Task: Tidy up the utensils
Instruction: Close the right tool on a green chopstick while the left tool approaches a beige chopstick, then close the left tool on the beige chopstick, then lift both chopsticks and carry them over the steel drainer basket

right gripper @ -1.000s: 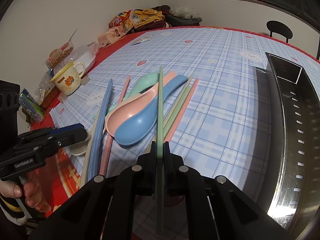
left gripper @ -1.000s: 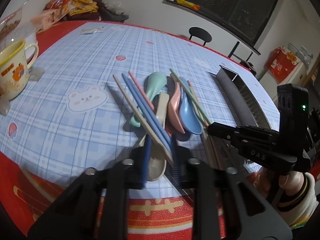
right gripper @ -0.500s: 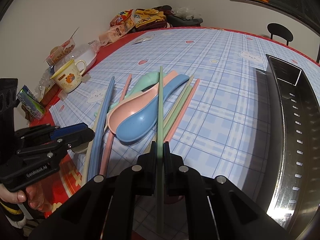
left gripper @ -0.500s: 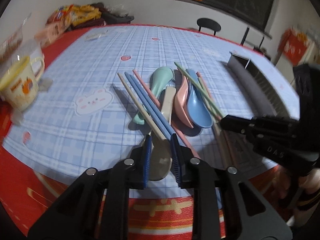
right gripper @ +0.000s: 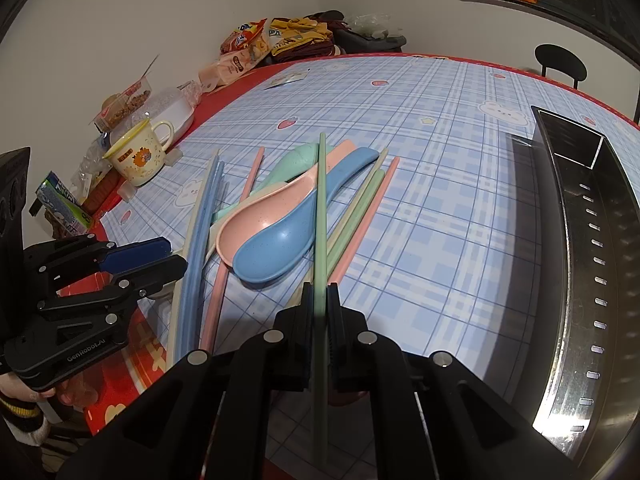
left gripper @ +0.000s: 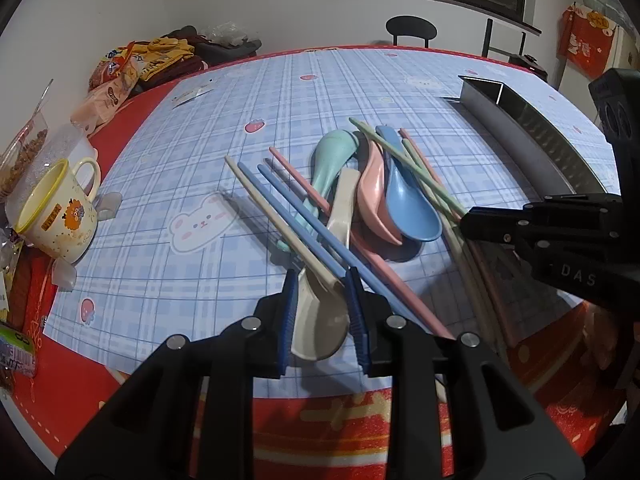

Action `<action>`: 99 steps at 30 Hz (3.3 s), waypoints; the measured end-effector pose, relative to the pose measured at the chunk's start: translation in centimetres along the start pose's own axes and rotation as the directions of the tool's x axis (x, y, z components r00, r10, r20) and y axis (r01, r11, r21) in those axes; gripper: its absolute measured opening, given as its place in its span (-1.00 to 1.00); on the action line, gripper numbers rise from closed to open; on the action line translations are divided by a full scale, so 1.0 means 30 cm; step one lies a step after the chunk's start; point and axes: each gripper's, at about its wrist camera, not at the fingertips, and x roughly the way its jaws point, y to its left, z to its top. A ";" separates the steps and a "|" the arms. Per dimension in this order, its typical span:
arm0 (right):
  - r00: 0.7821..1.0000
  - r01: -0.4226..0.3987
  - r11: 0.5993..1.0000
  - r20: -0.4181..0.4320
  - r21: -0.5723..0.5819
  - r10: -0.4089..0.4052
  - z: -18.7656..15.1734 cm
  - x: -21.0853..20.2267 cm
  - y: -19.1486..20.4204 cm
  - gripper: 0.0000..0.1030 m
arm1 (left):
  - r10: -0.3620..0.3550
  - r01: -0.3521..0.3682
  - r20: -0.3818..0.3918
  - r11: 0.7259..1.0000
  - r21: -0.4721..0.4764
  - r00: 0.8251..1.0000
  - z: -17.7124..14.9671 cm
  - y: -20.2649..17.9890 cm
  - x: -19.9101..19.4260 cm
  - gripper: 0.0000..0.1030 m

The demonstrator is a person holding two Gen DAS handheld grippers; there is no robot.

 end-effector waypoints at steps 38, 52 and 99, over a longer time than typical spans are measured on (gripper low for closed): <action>1.000 -0.020 1.000 0.012 0.022 0.019 0.000 -0.001 -0.014 -0.86 | -0.097 0.088 -0.086 0.990 -0.106 0.992 0.035 0.052 0.031 -0.56; 0.999 -0.023 1.000 0.040 0.020 0.022 -0.012 -0.023 -0.013 -0.86 | -0.109 0.091 -0.126 0.986 -0.141 0.986 0.051 0.065 0.041 -0.71; 1.000 0.004 1.000 -0.005 0.020 -0.004 0.005 0.014 -0.005 -0.80 | -0.343 0.346 0.061 0.899 -0.268 0.938 0.004 0.087 -0.019 -0.80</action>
